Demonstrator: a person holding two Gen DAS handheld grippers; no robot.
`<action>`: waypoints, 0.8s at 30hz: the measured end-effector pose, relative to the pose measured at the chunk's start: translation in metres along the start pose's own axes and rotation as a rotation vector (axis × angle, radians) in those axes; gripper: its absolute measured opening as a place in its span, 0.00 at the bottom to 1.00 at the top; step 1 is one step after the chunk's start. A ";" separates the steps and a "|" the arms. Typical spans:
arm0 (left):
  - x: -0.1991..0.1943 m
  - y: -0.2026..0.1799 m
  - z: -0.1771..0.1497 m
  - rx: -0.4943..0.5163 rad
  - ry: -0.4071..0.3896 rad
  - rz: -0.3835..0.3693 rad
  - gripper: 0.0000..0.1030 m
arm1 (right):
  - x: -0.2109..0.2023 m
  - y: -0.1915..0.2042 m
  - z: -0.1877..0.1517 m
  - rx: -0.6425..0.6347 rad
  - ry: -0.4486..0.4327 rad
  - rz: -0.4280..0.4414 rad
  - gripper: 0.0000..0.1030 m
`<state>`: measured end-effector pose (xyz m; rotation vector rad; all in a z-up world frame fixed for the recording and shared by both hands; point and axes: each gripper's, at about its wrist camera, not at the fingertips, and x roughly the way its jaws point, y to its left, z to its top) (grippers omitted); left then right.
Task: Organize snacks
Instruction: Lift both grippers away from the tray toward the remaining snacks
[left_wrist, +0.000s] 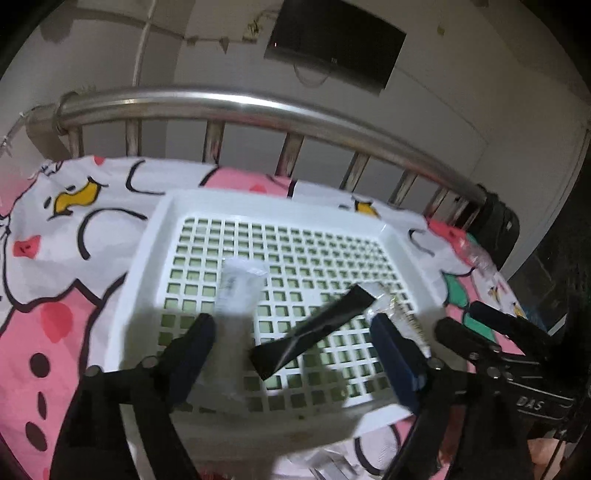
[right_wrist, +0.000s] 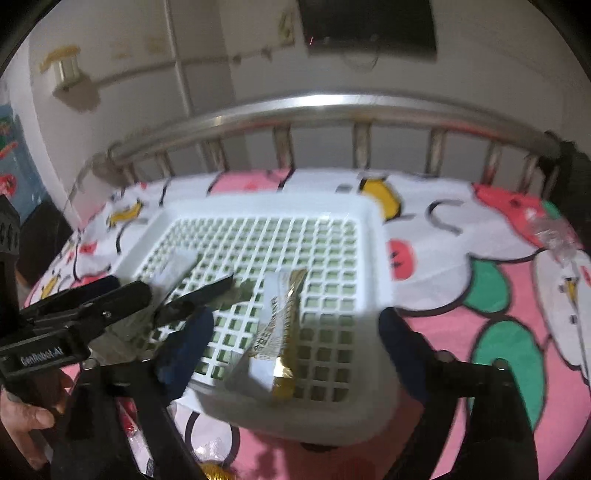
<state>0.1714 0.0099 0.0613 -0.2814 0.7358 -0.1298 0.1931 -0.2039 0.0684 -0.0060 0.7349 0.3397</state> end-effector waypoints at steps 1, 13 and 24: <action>-0.006 -0.001 0.001 0.000 -0.014 -0.002 0.92 | -0.010 -0.001 -0.001 0.003 -0.018 0.001 0.90; -0.074 -0.018 -0.027 -0.006 -0.097 -0.079 0.97 | -0.107 0.005 -0.041 -0.018 -0.152 0.063 0.97; -0.104 -0.030 -0.077 0.085 -0.092 -0.052 0.98 | -0.140 0.014 -0.089 -0.073 -0.188 0.046 0.97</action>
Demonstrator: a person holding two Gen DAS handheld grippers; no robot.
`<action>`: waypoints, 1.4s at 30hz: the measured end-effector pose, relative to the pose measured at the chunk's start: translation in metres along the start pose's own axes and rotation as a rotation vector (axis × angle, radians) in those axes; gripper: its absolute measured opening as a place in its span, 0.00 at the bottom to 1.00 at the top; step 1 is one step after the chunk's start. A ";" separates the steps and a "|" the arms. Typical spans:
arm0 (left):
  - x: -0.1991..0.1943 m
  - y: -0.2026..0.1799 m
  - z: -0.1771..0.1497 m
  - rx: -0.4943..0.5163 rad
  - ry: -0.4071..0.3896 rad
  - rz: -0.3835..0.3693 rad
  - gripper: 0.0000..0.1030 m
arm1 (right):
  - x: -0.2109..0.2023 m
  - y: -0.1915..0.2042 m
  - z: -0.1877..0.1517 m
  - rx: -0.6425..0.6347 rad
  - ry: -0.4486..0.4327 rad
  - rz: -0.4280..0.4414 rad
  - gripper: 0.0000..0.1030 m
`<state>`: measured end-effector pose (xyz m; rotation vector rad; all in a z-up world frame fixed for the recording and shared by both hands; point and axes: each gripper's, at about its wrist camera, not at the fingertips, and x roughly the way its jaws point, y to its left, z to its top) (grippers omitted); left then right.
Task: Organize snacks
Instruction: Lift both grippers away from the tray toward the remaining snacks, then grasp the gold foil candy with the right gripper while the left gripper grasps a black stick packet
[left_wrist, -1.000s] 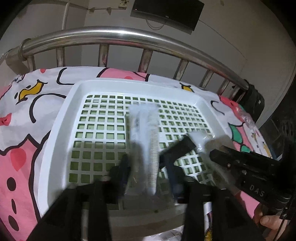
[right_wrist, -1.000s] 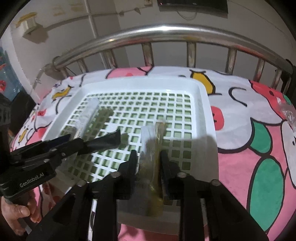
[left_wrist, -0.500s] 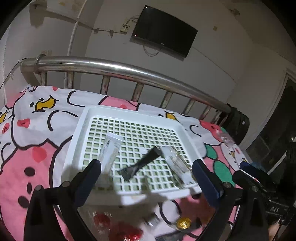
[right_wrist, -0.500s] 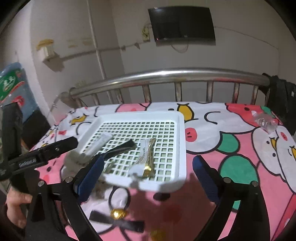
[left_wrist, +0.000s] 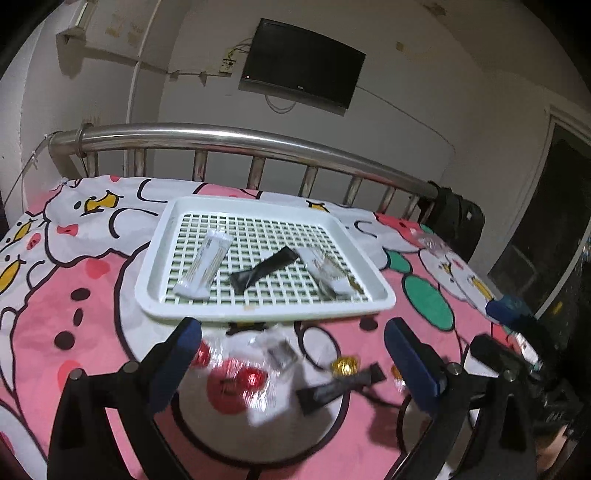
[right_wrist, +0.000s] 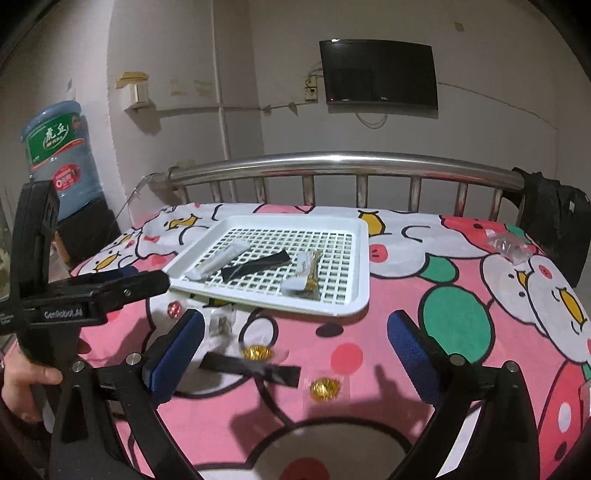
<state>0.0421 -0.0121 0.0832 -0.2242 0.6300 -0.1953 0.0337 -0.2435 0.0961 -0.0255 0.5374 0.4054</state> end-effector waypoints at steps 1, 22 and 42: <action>-0.002 0.000 -0.004 0.008 0.003 0.006 0.98 | -0.002 -0.002 -0.003 0.005 -0.001 -0.002 0.97; 0.016 0.002 -0.052 0.081 0.147 0.027 0.98 | 0.012 -0.026 -0.054 0.056 0.135 -0.008 0.97; 0.038 -0.031 -0.055 0.198 0.244 -0.059 0.95 | 0.049 -0.033 -0.058 0.022 0.277 0.016 0.76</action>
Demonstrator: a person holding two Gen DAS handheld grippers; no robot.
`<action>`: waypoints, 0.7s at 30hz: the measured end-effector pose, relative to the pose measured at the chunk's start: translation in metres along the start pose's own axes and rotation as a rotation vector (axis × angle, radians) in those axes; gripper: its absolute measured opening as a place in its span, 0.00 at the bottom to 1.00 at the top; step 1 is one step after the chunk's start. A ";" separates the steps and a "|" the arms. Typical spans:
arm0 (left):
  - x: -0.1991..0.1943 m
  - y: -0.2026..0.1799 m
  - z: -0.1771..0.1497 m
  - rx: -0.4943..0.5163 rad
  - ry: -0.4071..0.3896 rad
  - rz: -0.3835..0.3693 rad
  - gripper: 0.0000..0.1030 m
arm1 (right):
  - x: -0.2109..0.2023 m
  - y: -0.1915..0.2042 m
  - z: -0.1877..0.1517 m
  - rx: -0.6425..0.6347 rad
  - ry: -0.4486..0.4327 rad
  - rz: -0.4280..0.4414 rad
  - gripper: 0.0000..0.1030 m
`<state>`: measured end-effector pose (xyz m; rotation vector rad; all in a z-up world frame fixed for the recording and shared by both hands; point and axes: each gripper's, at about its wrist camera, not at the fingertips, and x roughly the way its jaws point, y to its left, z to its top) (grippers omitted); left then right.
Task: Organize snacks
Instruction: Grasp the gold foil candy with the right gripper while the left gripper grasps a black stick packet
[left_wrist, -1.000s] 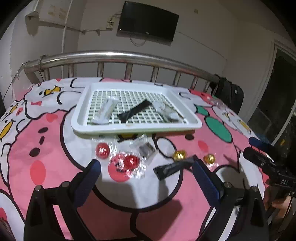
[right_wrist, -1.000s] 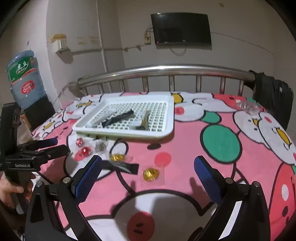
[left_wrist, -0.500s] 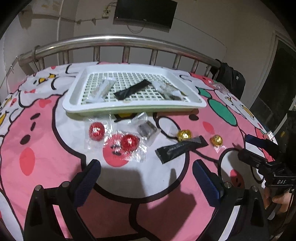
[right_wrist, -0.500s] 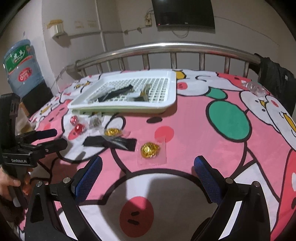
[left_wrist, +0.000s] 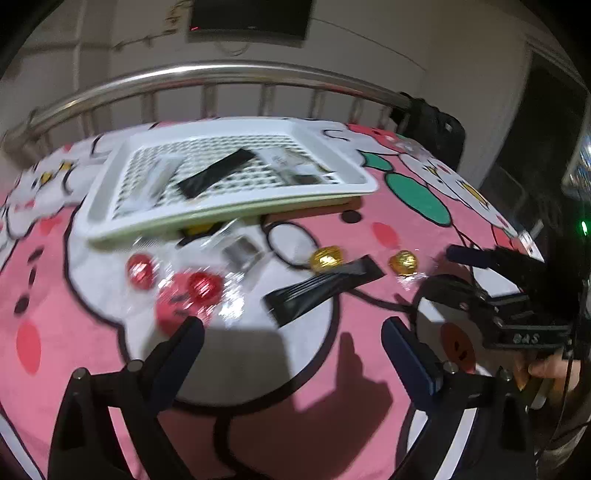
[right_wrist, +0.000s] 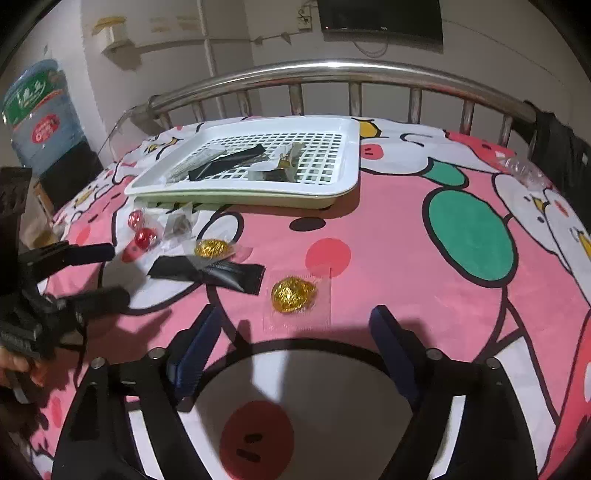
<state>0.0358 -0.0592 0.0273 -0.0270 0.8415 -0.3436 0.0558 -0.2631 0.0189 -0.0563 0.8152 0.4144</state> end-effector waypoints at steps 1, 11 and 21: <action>0.002 -0.004 0.003 0.020 0.001 0.000 0.94 | 0.002 -0.001 0.002 0.004 0.003 0.004 0.76; 0.048 -0.020 0.022 0.134 0.125 -0.030 0.71 | 0.024 0.003 0.012 -0.030 0.052 -0.011 0.60; 0.041 -0.033 0.013 0.215 0.139 -0.022 0.20 | 0.026 0.003 0.007 -0.027 0.058 0.002 0.27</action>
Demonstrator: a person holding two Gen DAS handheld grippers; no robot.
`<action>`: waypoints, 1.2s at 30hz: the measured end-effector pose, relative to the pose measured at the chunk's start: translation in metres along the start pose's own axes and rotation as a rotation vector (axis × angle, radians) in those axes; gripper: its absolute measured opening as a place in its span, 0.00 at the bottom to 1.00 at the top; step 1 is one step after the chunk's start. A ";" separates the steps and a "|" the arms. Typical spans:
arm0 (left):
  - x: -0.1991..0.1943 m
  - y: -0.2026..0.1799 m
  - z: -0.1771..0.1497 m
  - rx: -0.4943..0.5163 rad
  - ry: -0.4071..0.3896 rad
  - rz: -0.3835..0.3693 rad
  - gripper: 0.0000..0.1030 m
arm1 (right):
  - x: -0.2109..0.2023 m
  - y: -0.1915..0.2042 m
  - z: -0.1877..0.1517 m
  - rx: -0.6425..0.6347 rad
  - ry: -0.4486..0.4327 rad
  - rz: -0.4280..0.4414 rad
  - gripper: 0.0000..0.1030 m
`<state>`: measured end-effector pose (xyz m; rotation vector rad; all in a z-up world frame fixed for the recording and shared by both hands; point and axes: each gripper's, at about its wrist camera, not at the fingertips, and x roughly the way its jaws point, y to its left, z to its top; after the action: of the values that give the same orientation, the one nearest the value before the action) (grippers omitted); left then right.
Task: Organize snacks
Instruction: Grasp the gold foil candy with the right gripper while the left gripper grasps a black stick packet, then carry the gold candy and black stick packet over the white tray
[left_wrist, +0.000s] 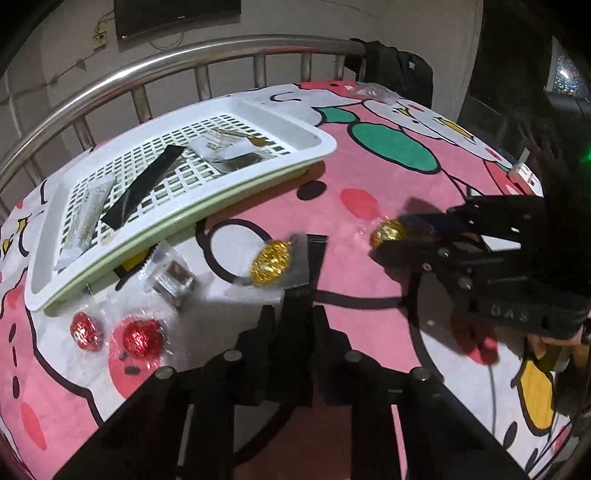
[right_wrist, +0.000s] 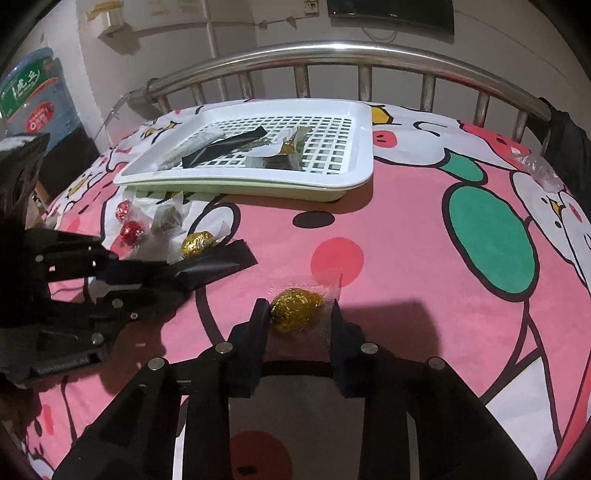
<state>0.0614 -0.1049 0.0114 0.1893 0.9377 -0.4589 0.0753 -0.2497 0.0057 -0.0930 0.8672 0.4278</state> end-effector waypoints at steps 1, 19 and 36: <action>-0.001 0.000 -0.001 -0.010 0.002 -0.016 0.18 | -0.001 0.001 -0.001 0.001 -0.002 0.001 0.27; -0.057 0.002 -0.024 -0.133 -0.142 -0.109 0.17 | -0.040 0.027 0.001 -0.020 -0.103 0.057 0.27; -0.069 0.056 0.007 -0.281 -0.245 -0.080 0.17 | -0.039 0.029 0.043 -0.007 -0.151 0.075 0.27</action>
<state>0.0573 -0.0366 0.0695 -0.1573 0.7606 -0.4088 0.0727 -0.2253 0.0659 -0.0341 0.7219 0.5012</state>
